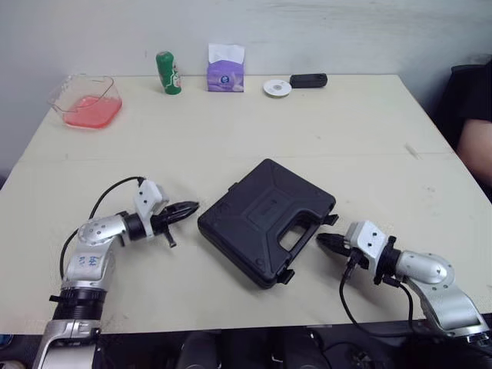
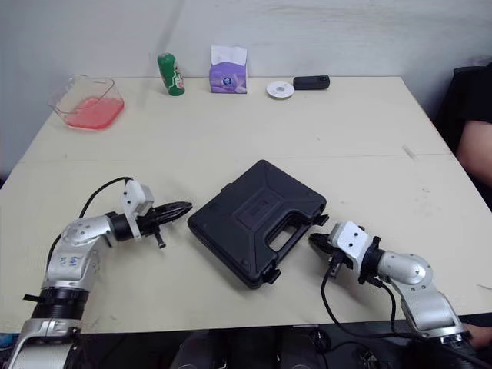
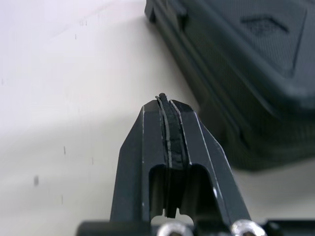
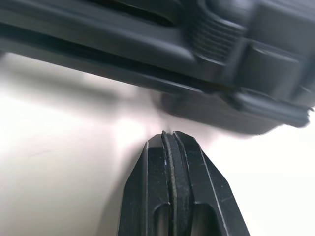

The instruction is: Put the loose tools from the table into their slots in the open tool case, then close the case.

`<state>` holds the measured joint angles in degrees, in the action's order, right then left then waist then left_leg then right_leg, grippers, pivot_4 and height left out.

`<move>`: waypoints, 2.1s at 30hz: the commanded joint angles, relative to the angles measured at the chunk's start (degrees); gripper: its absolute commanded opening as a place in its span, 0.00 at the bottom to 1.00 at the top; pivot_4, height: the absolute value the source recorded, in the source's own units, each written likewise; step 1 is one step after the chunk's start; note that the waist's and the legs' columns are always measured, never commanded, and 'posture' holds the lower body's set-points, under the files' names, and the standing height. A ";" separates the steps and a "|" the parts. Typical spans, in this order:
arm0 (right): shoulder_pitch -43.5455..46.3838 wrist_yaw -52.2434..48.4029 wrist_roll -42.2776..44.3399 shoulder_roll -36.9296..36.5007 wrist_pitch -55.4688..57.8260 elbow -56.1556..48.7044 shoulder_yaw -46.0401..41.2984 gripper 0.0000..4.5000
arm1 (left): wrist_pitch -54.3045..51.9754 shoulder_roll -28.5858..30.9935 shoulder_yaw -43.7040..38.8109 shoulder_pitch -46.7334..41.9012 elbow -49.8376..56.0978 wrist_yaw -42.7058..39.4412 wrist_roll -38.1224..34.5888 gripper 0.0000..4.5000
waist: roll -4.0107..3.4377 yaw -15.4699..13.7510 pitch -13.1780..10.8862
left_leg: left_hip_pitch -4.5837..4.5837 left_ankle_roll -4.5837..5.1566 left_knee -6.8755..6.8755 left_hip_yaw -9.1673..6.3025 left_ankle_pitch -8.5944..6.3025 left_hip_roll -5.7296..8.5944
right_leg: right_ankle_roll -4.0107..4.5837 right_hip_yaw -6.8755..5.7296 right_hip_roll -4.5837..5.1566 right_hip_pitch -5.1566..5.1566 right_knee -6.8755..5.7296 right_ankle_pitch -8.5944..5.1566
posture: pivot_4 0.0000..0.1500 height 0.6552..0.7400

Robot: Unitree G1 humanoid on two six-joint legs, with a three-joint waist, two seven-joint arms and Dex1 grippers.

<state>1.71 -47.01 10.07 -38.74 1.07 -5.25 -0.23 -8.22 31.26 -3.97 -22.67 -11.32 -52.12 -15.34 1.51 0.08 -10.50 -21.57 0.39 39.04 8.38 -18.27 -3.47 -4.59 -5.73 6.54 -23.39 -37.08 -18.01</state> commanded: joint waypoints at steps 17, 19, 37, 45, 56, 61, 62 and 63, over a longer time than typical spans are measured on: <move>9.15 7.66 -8.80 6.07 -5.22 6.85 3.34 0.00 | 1.53 -1.51 5.12 -6.56 -10.61 -4.22 2.41 0.01 | -0.02 0.90 -0.02 | 0.00 -0.05 -0.03 0.14 0.00 -0.10 | 0.02 0.09 -0.24 -0.08 0.04 -0.01 | 1.00 1.00; 9.31 7.28 -8.94 6.73 -5.28 6.51 4.16 0.00 | 1.86 -1.35 5.46 -6.30 -10.47 -4.55 2.66 0.01 | -0.02 1.19 -0.01 | 0.00 -0.05 -0.03 0.13 0.00 -0.10 | 0.02 0.09 -0.24 -0.08 0.04 -0.01 | 1.00 1.00; 6.96 2.23 -5.60 6.16 -6.68 0.71 3.21 0.00 | -0.52 5.07 3.36 -4.34 -5.74 -10.79 1.34 0.01 | -0.07 1.50 -0.04 | -0.03 -0.06 -0.09 0.15 -0.01 -0.11 | 0.04 0.10 -0.21 -0.12 0.10 -0.03 | 1.00 1.00; 0.88 1.61 -2.29 2.26 -3.80 -4.70 -2.28 0.00 | -2.79 10.70 -4.42 -2.33 -2.79 -14.12 -5.72 0.01 | -0.08 1.48 -0.05 | -0.03 -0.09 -0.11 0.10 -0.03 -0.15 | 0.04 0.08 -0.06 -0.12 0.11 -0.03 | 1.00 1.00; -8.03 -0.53 4.98 -0.68 -1.70 -6.85 -10.60 0.00 | -21.21 8.27 0.53 -8.50 18.08 -10.51 -15.05 0.01 | -0.12 0.35 -0.07 | 0.04 -0.07 -0.14 0.07 -0.06 -0.06 | 0.00 0.12 -0.16 -0.01 0.13 -0.01 | 1.00 1.00; -7.51 -1.89 7.26 0.04 -2.42 -6.11 -11.38 0.00 | -17.60 2.69 7.48 -13.07 16.75 -8.75 -10.25 0.01 | -0.12 0.16 -0.08 | 0.05 -0.08 -0.10 0.16 -0.05 -0.07 | 0.00 0.20 -0.35 -0.03 0.12 -0.01 | 1.00 1.00; -7.28 -2.07 7.61 0.05 -2.11 -6.09 -11.29 0.00 | -17.63 1.57 8.24 -13.88 15.86 -8.14 -9.77 0.01 | -0.12 0.11 -0.08 | 0.07 -0.08 -0.10 0.18 -0.05 -0.09 | 0.00 0.24 -0.40 -0.03 0.13 -0.01 | 1.00 1.00; -7.02 -2.40 7.84 0.04 -2.24 -5.84 -11.15 0.00 | -16.45 0.25 9.24 -14.86 14.46 -7.69 -8.63 0.01 | -0.12 0.11 -0.08 | 0.07 -0.09 -0.10 0.18 -0.04 -0.10 | 0.00 0.24 -0.42 -0.03 0.13 -0.01 | 1.00 1.00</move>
<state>-5.63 -48.78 16.28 -38.63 -0.20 -10.67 -9.86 -26.50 32.19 4.54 -36.08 3.62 -60.77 -25.40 1.39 0.19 -10.58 -21.50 0.29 38.95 8.56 -18.31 -3.58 -4.59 -5.47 6.09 -23.42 -36.94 -18.01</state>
